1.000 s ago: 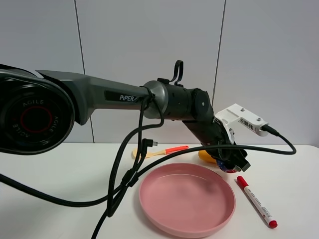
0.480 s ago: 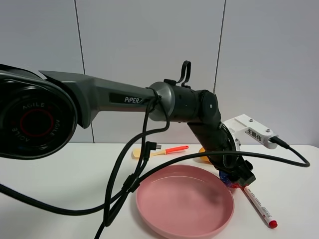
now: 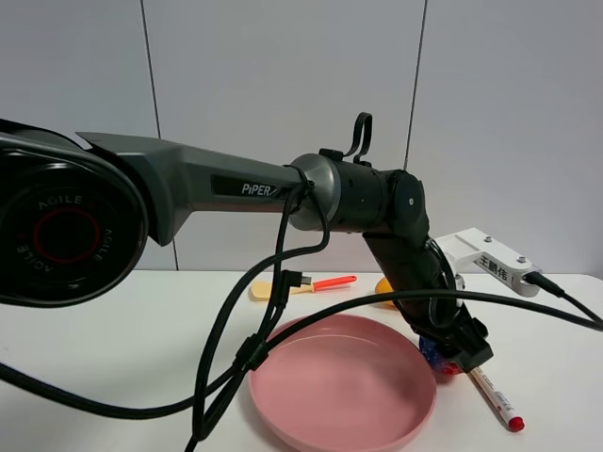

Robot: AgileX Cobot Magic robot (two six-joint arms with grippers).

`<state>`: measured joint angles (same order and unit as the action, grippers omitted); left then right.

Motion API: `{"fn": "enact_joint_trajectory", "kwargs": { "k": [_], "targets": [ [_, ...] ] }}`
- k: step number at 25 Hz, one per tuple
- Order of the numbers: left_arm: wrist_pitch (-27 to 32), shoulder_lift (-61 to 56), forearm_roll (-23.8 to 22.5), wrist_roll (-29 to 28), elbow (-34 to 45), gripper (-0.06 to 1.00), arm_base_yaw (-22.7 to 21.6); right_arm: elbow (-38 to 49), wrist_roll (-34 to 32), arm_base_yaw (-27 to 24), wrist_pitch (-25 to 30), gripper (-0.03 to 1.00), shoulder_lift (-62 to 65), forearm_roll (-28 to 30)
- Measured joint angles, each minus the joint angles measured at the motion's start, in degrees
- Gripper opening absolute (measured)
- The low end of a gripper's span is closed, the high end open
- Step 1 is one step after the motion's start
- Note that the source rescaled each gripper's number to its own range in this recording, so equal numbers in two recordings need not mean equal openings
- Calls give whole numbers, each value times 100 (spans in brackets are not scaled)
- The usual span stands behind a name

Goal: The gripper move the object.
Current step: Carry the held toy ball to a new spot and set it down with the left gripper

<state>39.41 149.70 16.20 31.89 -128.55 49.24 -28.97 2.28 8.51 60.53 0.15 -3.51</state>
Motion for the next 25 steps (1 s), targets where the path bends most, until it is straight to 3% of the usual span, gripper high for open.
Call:
{"fn": "enact_joint_trajectory", "kwargs": {
  "k": [18,25],
  "targets": [
    [369,-67,-102,0,0,5,94,0,0,0,0,100,0,0],
    [502,-633,-107,-13,0,27,116,0,0,0,0,100,0,0]
  ]
}}
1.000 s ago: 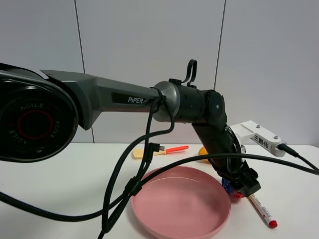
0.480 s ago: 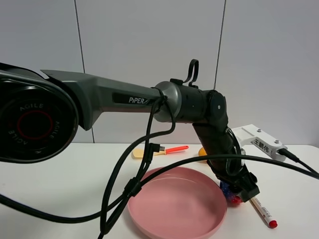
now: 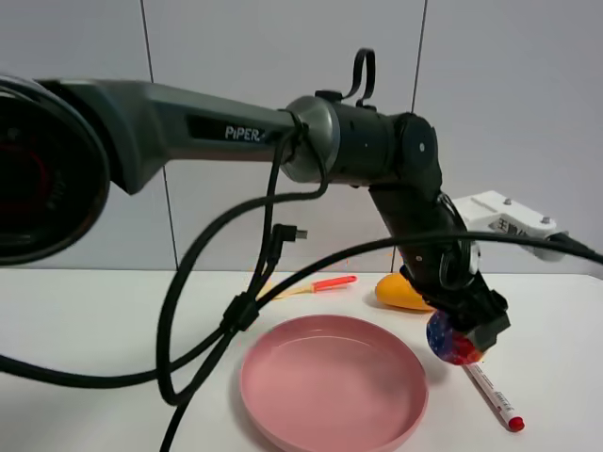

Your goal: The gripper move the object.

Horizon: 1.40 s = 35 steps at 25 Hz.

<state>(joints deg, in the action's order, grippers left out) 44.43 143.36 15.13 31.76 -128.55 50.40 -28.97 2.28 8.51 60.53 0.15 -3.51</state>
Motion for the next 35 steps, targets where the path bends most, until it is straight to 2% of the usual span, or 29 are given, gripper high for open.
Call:
{"fn": "enact_joint_trajectory", "kwargs": {
  "k": [5,11,13,16,22,26,29,35],
  "targets": [
    [9,-236,-30,-4,-21,31,0,0,-5,0,0,100,0,0],
    [375,-218,-414,-109,-27,31,0,0,-5,0,0,100,0,0],
    [618,-284,-635,-256,-27,31,0,0,-5,0,0,100,0,0],
    [1097,-536,-1211,-503,-27,31,0,0,-5,0,0,100,0,0],
    [2205,-1371,-2069,-1211,-27,31,-51,0,-5,0,0,100,0,0],
    [2453,-2002,-2671,-2126,-27,31,-150,0,-5,0,0,100,0,0],
    [2470,-2521,-2755,-2782,-27,31,-318,0,-5,0,0,100,0,0],
    [2490,-3344,-2685,-3020,108,31,-842,0,-10,0,0,100,0,0]
  ]
}}
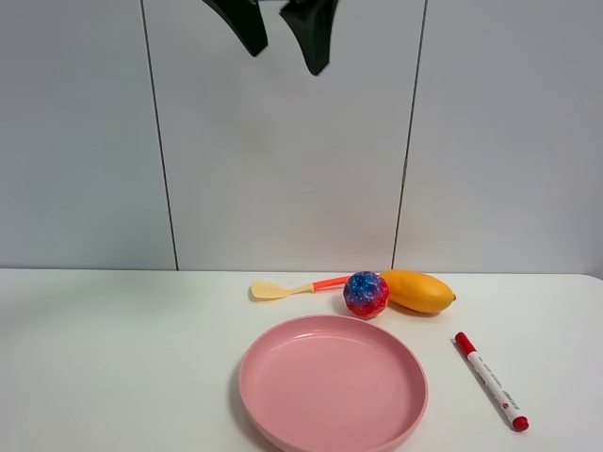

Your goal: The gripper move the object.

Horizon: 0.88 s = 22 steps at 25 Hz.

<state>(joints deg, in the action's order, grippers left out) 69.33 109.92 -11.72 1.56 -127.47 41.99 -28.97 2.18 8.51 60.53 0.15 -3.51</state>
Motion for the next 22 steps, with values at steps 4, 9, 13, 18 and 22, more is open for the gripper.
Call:
{"fn": "enact_joint_trajectory", "kwargs": {
  "k": [4,9,13,18,22],
  "targets": [
    [5,-784,134,-5,830,31,-442,0,0,0,0,100,0,0],
    [25,-1916,268,-69,2325,31,-1101,0,0,0,0,100,0,0],
    [25,-2985,429,-156,3456,31,-1775,0,0,0,0,100,0,0],
    [-241,-4423,954,-156,5083,31,-2845,0,0,0,0,100,0,0],
    [-469,-5615,1347,104,6392,31,-3632,0,0,0,0,100,0,0]
  ]
}}
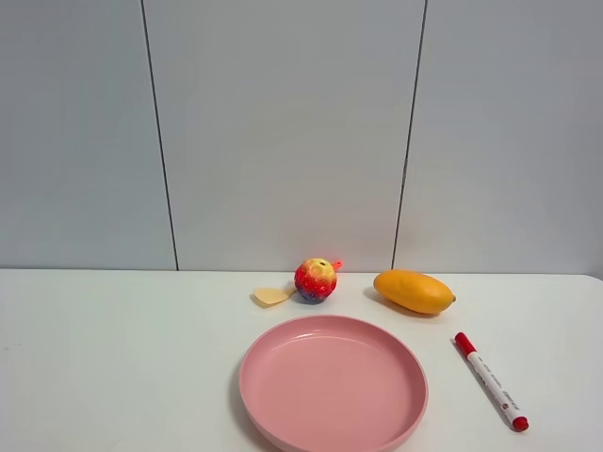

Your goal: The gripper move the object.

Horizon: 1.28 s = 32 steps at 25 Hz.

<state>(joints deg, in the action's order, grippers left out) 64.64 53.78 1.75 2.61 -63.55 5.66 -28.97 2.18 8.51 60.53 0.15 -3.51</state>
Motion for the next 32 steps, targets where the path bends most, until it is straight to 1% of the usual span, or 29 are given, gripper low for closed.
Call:
{"fn": "enact_joint_trajectory", "kwargs": {
  "k": [2,3,5,6,12,16,19,24,26,28,30,32],
  "targets": [
    [-120,-584,273,261,578,32,-295,0,0,0,0,100,0,0],
    [-183,-906,431,378,876,35,-424,0,0,0,0,100,0,0],
    [-313,-1494,699,550,1422,40,-597,0,0,0,0,100,0,0],
    [-371,-1809,798,617,1622,40,-653,0,0,0,0,100,0,0],
    [-787,-3220,892,713,2669,41,-689,0,0,0,0,100,0,0],
    [-900,-3829,895,558,3131,41,-694,0,0,0,0,100,0,0],
    [-900,-4064,888,366,3304,41,-694,0,0,0,0,100,0,0],
    [-911,-4130,890,276,3312,41,-694,0,0,0,0,100,0,0],
    [-904,-4130,890,87,3319,41,-694,0,0,0,0,100,0,0],
    [-698,-4130,874,-261,3319,41,-694,0,0,0,0,100,0,0],
    [-406,-4130,765,-364,3319,41,-694,0,0,0,0,100,0,0],
    [-341,-4130,508,-359,3329,41,-694,0,0,0,0,100,0,0]
  ]
}}
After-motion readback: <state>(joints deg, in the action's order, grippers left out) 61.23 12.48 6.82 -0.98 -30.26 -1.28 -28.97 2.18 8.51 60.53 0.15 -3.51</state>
